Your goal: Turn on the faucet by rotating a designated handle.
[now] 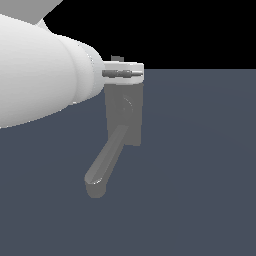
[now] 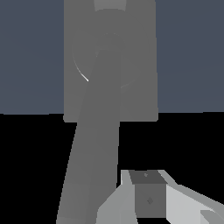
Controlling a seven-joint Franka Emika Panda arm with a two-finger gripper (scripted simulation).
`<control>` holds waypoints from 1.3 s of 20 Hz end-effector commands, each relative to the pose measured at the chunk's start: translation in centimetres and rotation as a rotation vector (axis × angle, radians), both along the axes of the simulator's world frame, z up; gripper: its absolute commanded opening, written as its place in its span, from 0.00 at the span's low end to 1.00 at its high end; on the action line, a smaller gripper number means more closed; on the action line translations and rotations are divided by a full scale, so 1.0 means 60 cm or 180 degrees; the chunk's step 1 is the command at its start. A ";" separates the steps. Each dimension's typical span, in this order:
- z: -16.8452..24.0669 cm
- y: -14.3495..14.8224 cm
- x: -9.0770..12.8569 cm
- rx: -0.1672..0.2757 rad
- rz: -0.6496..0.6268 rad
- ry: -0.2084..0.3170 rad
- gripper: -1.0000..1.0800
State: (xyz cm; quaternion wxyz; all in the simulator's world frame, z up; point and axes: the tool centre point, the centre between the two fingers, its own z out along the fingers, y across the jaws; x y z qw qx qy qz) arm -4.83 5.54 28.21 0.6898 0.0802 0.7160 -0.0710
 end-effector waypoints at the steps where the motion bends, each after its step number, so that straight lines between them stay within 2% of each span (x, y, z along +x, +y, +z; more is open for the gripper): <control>1: 0.027 -0.029 0.007 -0.0001 -0.0052 -0.0106 0.00; 5: 0.034 -0.045 0.005 -0.0001 -0.0052 -0.0119 0.00; 6: 0.002 -0.023 -0.006 0.0001 0.0001 0.0013 0.00; 26: 0.001 -0.151 -0.020 -0.0001 -0.0049 -0.0119 0.00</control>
